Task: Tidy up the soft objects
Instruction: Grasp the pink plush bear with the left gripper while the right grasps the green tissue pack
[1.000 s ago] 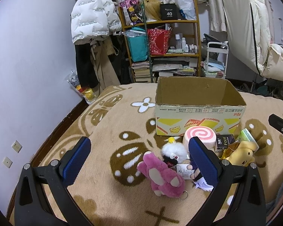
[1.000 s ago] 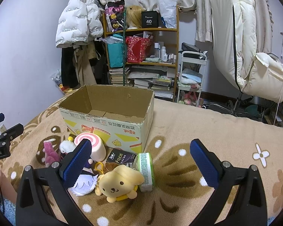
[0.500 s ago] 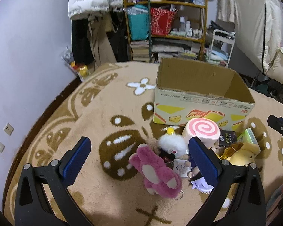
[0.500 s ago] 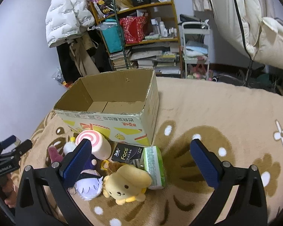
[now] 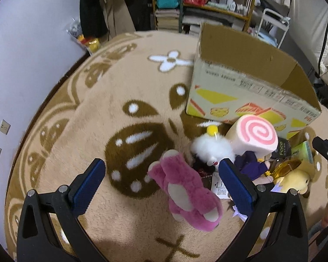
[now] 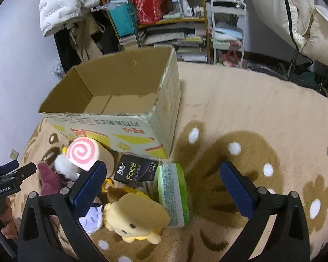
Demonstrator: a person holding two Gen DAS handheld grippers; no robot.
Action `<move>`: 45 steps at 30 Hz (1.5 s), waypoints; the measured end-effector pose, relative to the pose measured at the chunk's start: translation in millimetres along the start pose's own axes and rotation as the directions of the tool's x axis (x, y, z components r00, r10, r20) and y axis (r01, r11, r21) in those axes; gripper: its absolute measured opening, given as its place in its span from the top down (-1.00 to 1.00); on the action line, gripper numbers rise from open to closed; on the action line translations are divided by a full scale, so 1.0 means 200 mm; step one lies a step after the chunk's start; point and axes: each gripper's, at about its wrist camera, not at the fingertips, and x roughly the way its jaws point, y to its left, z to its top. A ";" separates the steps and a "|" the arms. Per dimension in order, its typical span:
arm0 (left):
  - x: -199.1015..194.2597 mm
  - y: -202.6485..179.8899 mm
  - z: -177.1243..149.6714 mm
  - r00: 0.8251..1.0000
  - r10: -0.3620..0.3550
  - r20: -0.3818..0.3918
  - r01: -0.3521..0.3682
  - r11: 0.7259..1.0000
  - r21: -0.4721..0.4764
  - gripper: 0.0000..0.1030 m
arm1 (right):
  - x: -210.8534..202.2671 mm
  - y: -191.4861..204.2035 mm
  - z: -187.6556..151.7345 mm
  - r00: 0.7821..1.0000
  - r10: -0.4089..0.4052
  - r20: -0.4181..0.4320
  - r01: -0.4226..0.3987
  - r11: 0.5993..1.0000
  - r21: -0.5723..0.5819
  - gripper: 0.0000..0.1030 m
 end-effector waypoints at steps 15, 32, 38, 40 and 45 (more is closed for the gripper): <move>0.21 0.00 -0.03 0.984 -0.029 -0.173 0.023 0.999 -0.036 -0.98 | 0.14 -0.06 0.02 0.994 0.020 -0.107 -0.015 0.999 0.051 -0.66; 0.27 -0.02 -0.07 0.960 -0.169 -0.221 0.149 0.983 -0.104 0.05 | 0.14 -0.07 -0.02 0.993 0.038 -0.111 -0.033 0.998 0.054 0.35; 0.22 -0.05 -0.08 0.975 -0.144 -0.169 0.132 0.988 -0.079 0.30 | 0.06 -0.07 -0.01 0.998 0.039 -0.045 -0.037 0.998 0.047 0.38; 0.18 -0.04 -0.08 0.978 -0.147 -0.145 0.140 0.988 -0.063 0.33 | 0.02 -0.06 -0.01 0.999 0.042 -0.016 -0.042 0.998 0.042 0.38; 0.07 -0.03 -0.08 0.988 -0.140 -0.069 0.138 0.990 -0.028 0.34 | -0.07 -0.06 -0.01 0.997 0.050 0.053 -0.052 0.998 0.028 0.40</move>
